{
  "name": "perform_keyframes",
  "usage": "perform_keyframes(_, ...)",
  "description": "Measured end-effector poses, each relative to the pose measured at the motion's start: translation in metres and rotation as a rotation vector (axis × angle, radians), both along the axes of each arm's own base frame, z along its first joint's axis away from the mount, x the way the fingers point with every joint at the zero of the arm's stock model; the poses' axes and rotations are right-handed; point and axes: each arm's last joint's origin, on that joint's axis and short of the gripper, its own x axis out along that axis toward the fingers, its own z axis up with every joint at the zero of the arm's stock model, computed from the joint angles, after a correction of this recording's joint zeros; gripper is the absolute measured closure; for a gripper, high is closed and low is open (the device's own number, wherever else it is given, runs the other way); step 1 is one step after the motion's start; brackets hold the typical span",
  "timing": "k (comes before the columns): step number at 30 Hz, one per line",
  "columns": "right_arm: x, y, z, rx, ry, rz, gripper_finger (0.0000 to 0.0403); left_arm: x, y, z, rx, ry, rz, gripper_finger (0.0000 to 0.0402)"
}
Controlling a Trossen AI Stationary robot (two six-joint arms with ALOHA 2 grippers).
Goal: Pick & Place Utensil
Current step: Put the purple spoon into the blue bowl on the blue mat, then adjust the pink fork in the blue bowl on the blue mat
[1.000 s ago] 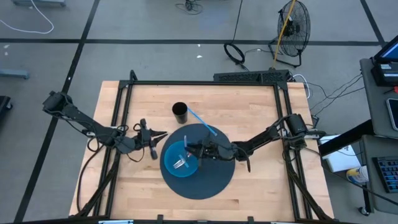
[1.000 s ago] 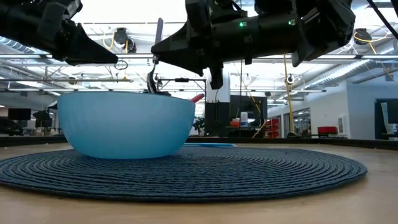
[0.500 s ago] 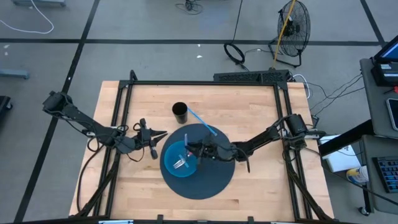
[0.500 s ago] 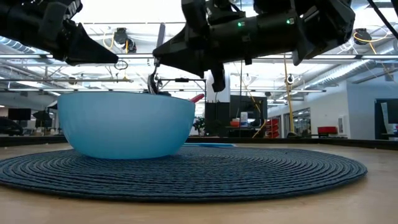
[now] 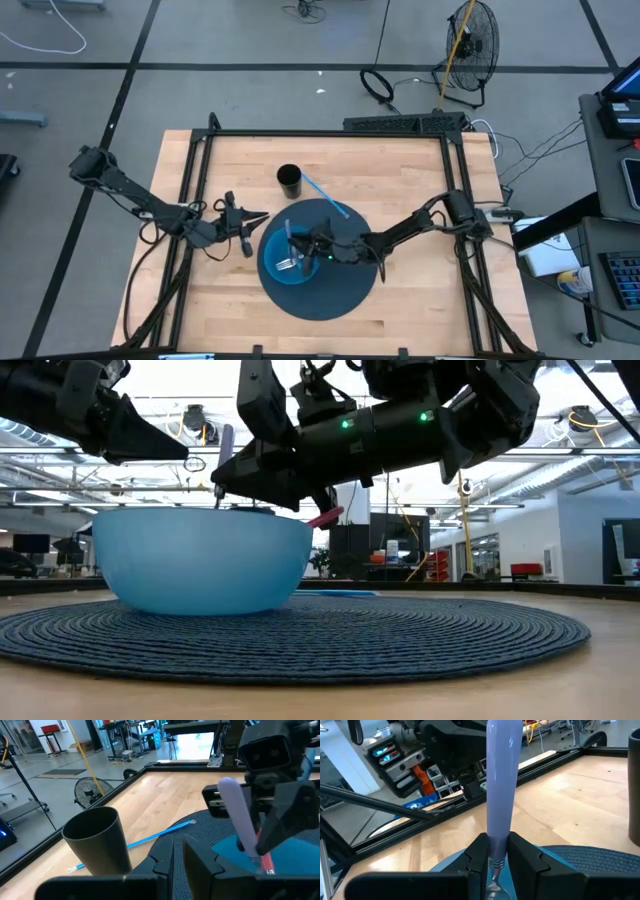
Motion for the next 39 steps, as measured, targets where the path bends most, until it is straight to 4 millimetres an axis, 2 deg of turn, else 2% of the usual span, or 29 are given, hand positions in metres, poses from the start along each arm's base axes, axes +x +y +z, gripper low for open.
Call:
perform_keyframes(7, 0.000, -0.001, -0.001, -0.005, 0.013, -0.002, 0.0353, 0.000, 0.000, 0.000, 0.004, 0.001, -0.001, 0.0355)
perform_keyframes(15, 0.001, -0.012, -0.011, 0.015, 0.102, -0.032, 0.0342, 0.000, 0.000, 0.000, 0.003, 0.001, 0.000, 0.0355)
perform_keyframes(39, 0.001, -0.012, -0.011, -0.024, 0.116, 0.001, 0.0317, 0.000, 0.000, 0.000, 0.003, 0.001, 0.000, 0.0355)
